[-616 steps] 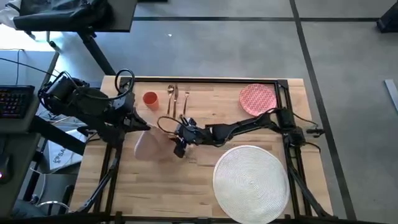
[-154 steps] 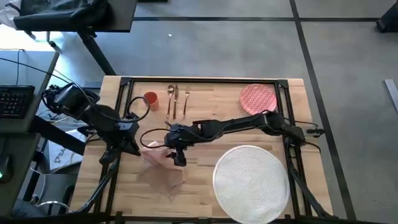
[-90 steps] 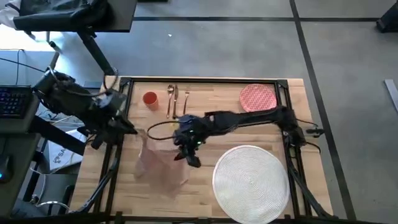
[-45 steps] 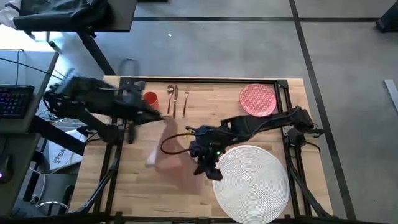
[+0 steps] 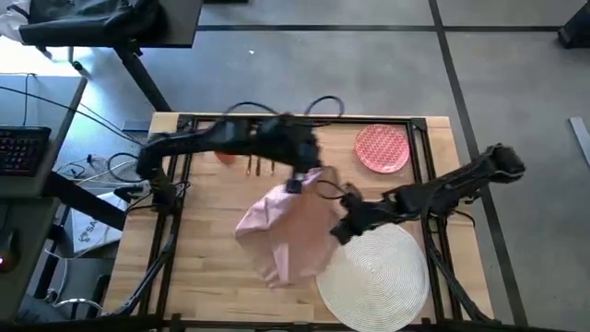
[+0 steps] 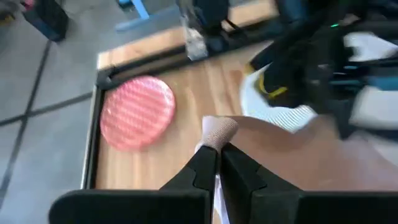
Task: Set table place
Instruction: Fold pink table napkin
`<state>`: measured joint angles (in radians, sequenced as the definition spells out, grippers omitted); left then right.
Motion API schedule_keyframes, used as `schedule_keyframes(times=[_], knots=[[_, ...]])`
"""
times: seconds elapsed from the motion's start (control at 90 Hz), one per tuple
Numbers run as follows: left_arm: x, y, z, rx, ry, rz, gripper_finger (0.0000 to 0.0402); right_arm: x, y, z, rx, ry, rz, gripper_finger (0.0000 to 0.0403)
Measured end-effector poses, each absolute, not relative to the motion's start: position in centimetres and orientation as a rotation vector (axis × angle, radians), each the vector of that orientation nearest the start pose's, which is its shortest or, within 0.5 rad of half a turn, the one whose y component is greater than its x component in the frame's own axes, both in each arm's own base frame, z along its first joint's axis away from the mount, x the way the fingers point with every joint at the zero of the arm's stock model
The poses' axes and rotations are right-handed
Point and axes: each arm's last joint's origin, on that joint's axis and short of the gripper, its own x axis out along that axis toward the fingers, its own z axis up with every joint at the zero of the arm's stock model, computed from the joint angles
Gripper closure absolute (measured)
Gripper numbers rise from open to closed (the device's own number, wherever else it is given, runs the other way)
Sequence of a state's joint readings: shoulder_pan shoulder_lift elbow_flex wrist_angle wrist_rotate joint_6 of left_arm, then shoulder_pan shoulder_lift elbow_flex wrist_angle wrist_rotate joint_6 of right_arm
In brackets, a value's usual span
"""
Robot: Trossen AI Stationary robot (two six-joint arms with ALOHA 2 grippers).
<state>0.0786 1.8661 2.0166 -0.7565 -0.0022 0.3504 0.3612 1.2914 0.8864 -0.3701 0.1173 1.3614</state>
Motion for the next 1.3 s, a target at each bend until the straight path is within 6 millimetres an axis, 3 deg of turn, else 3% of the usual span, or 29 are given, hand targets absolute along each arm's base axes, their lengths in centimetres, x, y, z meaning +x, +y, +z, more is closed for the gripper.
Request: schedule_keyframes(times=[0.156, 0.278, 0.411, 0.667, 0.789, 0.9, 1.022, 1.144, 1.222, 1.3], knots=[[43.5, 5.1, 38.3, 0.265, 0.514, -0.022, 0.0402, 22.8, 9.2, 27.4, 1.093, 0.728, -0.187, 0.0403], [41.9, 5.6, 39.3, 0.179, 0.544, 0.001, 0.0402, 22.3, 8.9, 29.5, 1.072, 0.687, -0.071, 0.0403], [36.6, 4.8, 43.0, 0.134, 0.599, 0.003, 0.0402, 23.5, 7.5, 29.8, 1.044, 0.642, -0.043, 0.0403], [26.0, 1.9, 48.3, 0.009, 0.634, 0.073, 0.0402, 29.0, 6.2, 30.7, 1.049, 0.417, 0.157, 0.0403], [20.6, 1.0, 50.7, -0.028, 0.559, 0.127, 0.0402, 32.9, 6.7, 32.5, 1.008, 0.372, 0.195, 0.0403], [16.2, 0.8, 52.6, -0.046, 0.434, 0.14, 0.0402, 37.5, 7.7, 34.4, 0.968, 0.334, 0.25, 0.0403], [13.0, 0.7, 54.2, -0.056, 0.292, 0.129, 0.0402, 41.6, 8.5, 37.2, 0.955, 0.245, 0.301, 0.0403], [13.5, 1.0, 54.6, -0.01, 0.248, 0.089, 0.0402, 43.4, 8.9, 39.9, 0.973, 0.142, 0.306, 0.0403], [16.1, 1.7, 53.8, 0.031, 0.311, 0.049, 0.0402, 43.3, 9.3, 40.7, 1.008, 0.096, 0.274, 0.0403], [19.9, 2.5, 52.3, 0.051, 0.404, -0.042, 0.0402, 43.1, 10.2, 40.2, 1.065, 0.107, 0.241, 0.0403]])
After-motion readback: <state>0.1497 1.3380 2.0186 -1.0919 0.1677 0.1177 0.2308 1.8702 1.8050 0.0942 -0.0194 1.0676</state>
